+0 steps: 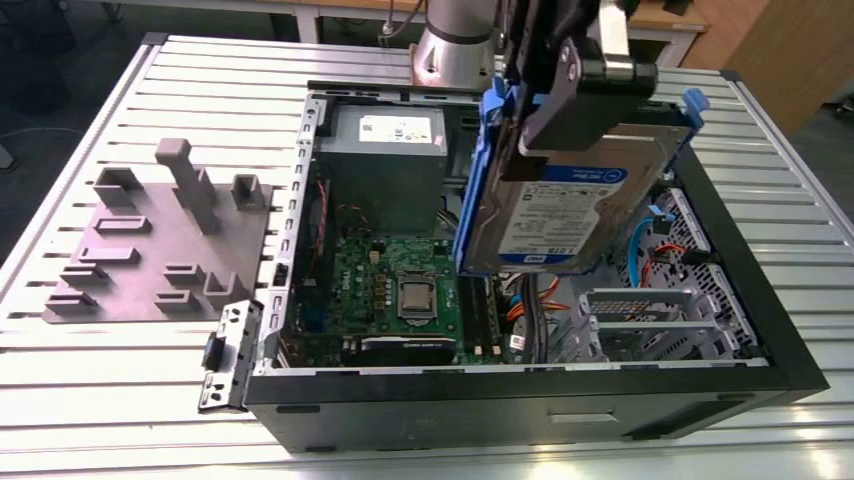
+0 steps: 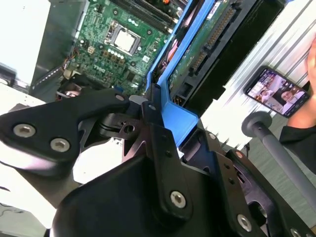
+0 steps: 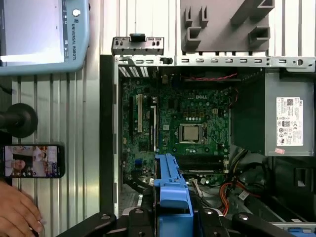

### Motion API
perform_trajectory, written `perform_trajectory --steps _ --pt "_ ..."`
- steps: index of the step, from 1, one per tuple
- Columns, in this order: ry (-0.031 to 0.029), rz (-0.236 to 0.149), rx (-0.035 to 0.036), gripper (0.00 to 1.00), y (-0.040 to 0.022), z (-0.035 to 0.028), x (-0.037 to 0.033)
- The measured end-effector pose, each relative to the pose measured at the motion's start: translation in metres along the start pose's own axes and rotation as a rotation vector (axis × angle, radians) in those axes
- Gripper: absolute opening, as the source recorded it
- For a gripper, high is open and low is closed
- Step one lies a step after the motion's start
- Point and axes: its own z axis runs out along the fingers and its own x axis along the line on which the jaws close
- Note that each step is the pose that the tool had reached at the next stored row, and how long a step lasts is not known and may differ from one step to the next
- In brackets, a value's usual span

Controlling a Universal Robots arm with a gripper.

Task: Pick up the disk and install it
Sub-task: 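Insert the disk into the insertion slot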

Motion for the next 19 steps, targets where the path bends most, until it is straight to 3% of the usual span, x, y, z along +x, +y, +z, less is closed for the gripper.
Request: perform_trajectory --steps 4,9,14,19 --pt "-0.0004 0.000 0.0002 0.36 -0.0055 0.0029 0.0042" --pt "-0.0002 0.000 0.0001 0.36 -0.0208 0.0060 0.0049" --pt "-0.0002 0.000 0.0001 0.36 -0.0312 0.0090 0.0056" --pt "-0.0003 0.000 0.0001 0.36 -0.0475 0.0135 0.0058"
